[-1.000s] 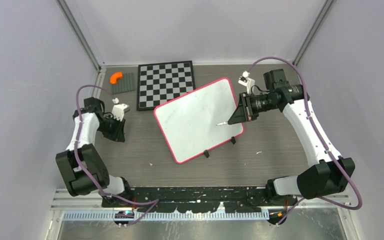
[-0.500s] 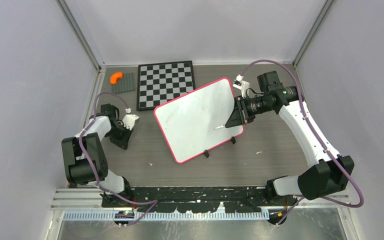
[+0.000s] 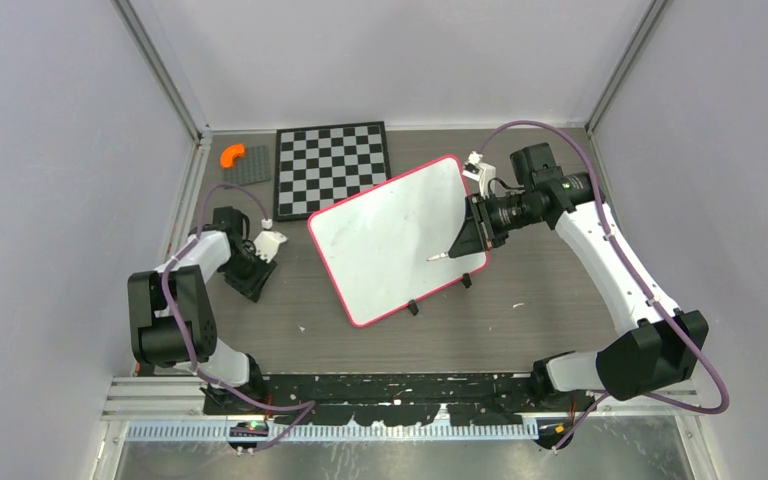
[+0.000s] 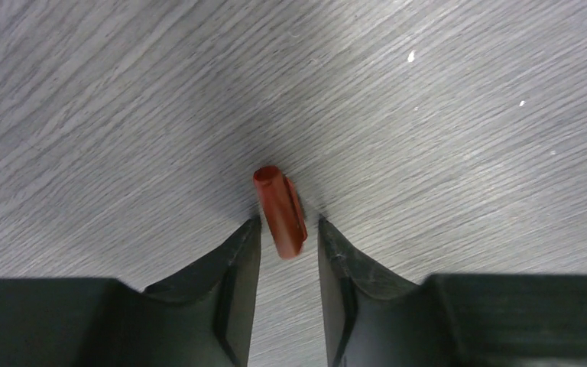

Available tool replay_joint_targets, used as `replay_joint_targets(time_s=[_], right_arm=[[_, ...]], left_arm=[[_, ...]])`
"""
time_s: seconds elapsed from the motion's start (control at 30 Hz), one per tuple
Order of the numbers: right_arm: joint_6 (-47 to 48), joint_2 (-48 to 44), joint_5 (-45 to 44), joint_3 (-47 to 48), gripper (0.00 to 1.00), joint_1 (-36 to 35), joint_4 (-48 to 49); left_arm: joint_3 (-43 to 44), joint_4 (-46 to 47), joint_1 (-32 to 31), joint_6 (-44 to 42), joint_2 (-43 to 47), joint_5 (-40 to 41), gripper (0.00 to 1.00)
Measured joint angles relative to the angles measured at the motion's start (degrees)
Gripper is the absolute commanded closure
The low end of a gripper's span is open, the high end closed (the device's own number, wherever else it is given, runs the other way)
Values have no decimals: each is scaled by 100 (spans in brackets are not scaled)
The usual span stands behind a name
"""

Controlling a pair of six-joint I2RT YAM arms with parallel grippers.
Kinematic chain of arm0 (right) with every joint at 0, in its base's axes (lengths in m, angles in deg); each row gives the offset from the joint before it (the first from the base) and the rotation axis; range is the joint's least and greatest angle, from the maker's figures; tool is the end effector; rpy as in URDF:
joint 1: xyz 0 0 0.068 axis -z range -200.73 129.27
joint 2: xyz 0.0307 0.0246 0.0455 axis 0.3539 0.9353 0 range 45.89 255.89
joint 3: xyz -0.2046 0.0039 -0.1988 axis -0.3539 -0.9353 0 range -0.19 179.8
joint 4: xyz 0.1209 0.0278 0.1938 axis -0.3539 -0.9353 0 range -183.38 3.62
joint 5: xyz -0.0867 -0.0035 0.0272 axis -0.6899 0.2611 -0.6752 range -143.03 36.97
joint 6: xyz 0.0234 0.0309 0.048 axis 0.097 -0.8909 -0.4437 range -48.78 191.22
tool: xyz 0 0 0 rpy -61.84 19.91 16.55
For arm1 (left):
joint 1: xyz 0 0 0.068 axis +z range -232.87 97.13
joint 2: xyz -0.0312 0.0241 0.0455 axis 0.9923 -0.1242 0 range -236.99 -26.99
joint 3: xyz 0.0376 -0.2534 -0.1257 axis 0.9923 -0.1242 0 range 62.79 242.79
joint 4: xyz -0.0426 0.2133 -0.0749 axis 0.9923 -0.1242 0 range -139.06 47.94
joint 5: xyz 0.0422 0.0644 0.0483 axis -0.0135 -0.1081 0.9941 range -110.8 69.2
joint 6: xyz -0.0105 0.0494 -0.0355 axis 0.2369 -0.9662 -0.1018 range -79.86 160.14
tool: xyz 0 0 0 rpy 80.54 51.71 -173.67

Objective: Write a sentence on the whiteboard
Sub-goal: Place the pen cap at the center of the board, then adjust the whiteboard at the center of the board.

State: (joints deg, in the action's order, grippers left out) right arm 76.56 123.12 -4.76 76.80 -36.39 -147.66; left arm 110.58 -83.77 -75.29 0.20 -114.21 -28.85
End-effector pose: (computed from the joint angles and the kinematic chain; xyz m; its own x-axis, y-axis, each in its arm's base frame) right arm 0.2028 0.0929 0.3505 -0.7940 -0.2870 -0.5360 -0.5990 0.5204 0.6087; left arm 0.2252 0.0234 0.1836 -0.8211 0.5320 -0.2068 0.5451 0.8384 -0.0073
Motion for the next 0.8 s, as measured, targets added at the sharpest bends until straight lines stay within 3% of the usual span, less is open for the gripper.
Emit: replay_joint_targets(time_s=[0.27,0.43,0.63,0.8], right_arm=[[15,0,-13,4,100,-26,-7],[37,0,-20,48,100,-37,-48],[44,0,-50,107,100,-37,-74],[66,0,-122,114,100,-37,-101]], left_arm=[[262,-369,-11,31,-70,-297,49],[1005,-903,-11,146,-28,-706,39],[2693,-1360,-11,660,4,-1178,37],[4232,-1576,-9,1320,-173,-2177,35]])
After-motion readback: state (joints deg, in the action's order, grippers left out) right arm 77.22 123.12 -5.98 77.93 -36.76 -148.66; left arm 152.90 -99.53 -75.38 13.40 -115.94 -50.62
